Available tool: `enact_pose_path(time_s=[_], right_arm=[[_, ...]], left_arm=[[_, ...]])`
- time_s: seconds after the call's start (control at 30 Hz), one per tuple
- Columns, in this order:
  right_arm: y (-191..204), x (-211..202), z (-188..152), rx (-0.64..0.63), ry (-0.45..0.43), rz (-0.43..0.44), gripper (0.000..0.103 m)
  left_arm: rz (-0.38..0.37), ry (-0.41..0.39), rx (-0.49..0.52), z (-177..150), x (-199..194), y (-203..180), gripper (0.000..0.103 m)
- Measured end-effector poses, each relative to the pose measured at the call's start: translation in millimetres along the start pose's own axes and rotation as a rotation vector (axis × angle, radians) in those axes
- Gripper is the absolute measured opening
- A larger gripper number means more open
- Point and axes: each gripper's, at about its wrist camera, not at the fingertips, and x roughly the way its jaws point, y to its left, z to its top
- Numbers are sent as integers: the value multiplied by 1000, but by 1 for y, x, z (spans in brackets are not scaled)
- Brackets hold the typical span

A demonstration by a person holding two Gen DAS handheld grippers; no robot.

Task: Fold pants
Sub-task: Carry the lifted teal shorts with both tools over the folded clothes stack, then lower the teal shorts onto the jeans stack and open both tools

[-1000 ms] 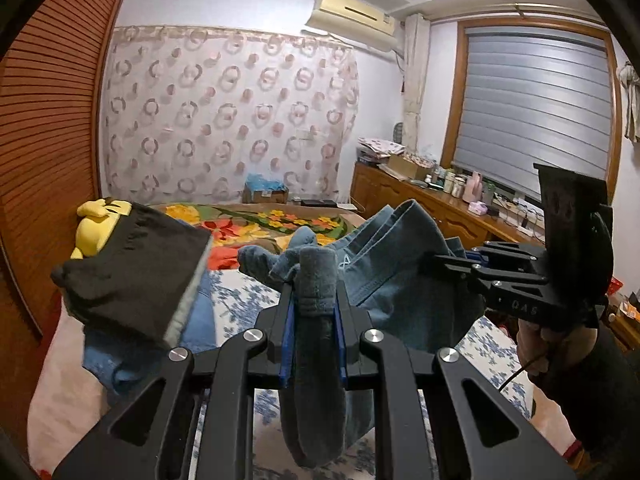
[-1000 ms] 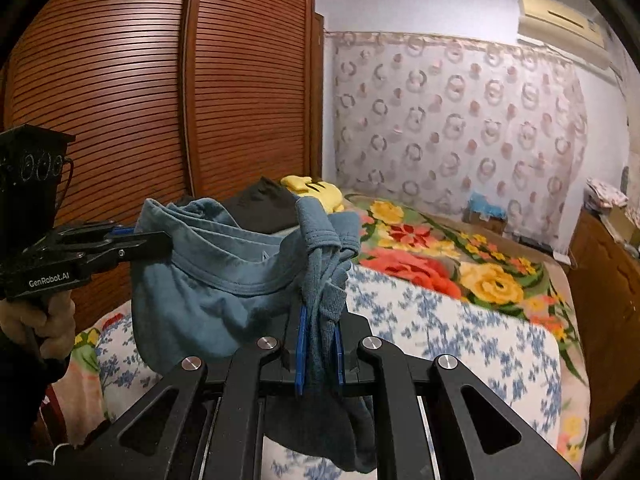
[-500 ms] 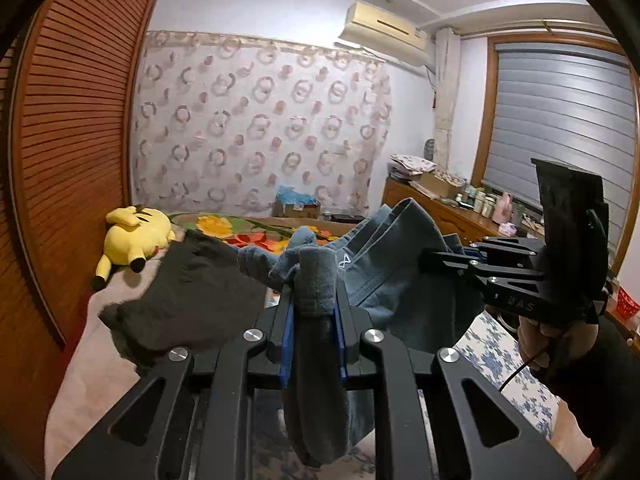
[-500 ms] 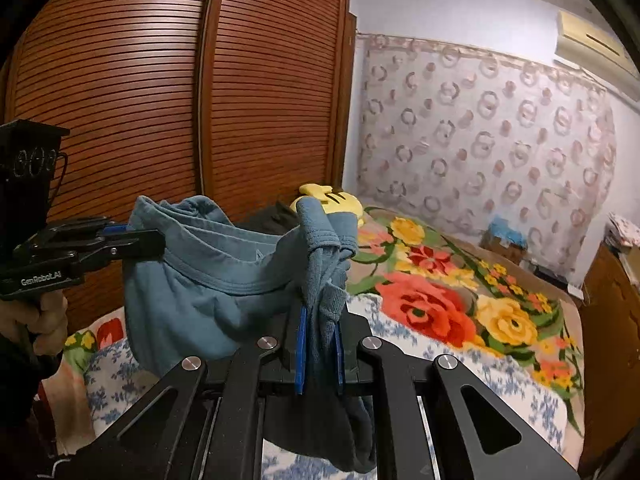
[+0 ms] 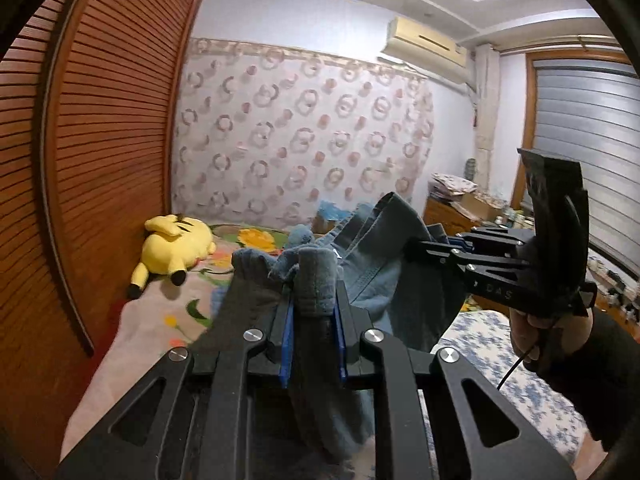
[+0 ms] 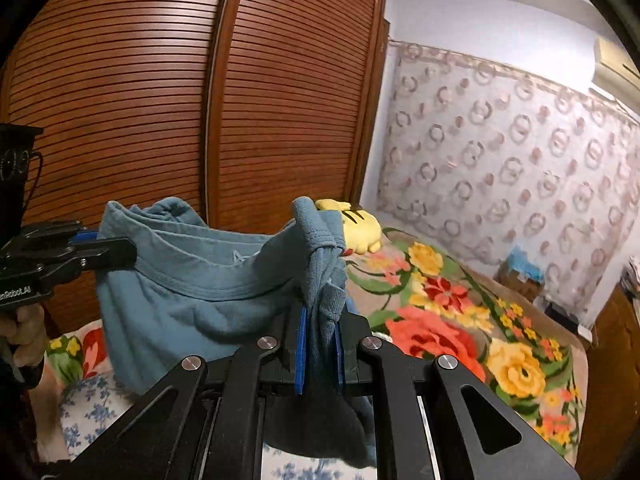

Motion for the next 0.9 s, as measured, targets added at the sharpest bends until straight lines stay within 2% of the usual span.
enact_pose_path(time_s=[0.13, 0.33, 0.53, 0.87, 0.9], right_arm=[[-2, 27, 3, -46, 15, 8, 11], [0, 69, 7, -110, 53, 18, 11], [-1, 96, 17, -101, 69, 51, 11], [-12, 120, 19, -69, 126, 78, 12], [-13, 121, 21, -62, 128, 78, 19]], left_arm=[[65, -18, -6, -12, 4, 10, 18], [117, -25, -31, -24, 8, 17, 18], [180, -6, -35, -33, 13, 23, 18], [196, 40, -78, -47, 19, 31, 20], [197, 41, -78, -47, 19, 31, 20]])
